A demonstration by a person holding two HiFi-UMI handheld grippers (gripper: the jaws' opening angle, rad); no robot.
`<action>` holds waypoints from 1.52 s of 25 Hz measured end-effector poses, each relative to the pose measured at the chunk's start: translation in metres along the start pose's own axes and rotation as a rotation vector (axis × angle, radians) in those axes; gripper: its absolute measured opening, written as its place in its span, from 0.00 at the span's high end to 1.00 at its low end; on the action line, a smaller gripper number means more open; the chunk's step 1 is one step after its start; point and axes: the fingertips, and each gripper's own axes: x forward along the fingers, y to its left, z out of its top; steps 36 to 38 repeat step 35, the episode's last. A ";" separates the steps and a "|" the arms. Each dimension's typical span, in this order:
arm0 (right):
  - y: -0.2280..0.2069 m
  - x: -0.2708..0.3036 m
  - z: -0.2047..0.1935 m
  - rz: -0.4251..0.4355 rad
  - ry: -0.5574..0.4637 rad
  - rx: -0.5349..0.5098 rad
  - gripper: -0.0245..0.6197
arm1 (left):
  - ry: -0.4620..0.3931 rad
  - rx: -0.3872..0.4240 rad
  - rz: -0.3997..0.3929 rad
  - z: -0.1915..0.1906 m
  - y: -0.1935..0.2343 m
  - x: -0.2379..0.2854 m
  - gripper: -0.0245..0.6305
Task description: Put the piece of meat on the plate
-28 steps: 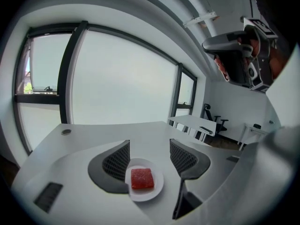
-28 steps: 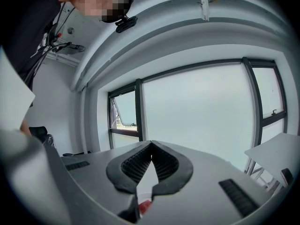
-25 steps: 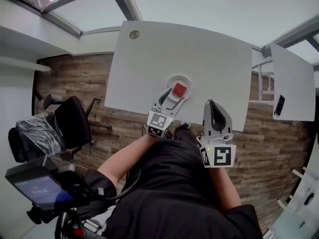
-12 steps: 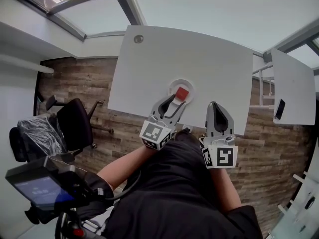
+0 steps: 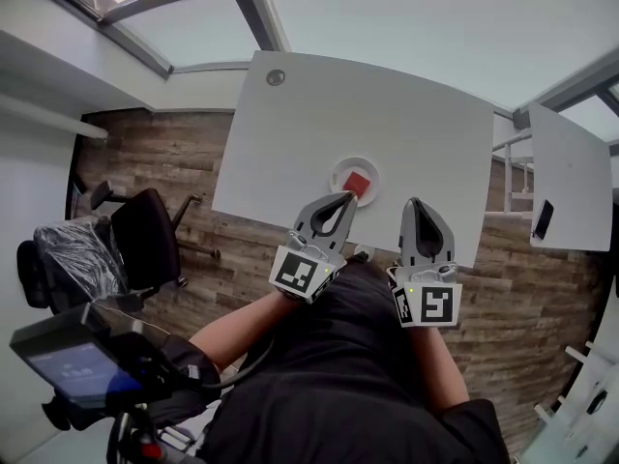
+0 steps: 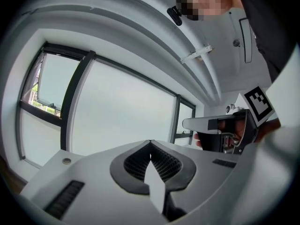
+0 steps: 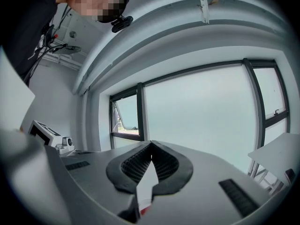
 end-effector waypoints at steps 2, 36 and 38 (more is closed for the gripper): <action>0.000 0.001 0.000 0.004 -0.006 -0.001 0.95 | -0.006 0.012 0.006 0.001 0.001 -0.001 0.95; 0.011 0.008 0.006 0.055 -0.014 -0.056 0.95 | -0.078 0.012 0.040 0.010 0.005 0.005 0.95; 0.011 0.008 0.006 0.055 -0.014 -0.056 0.95 | -0.078 0.012 0.040 0.010 0.005 0.005 0.95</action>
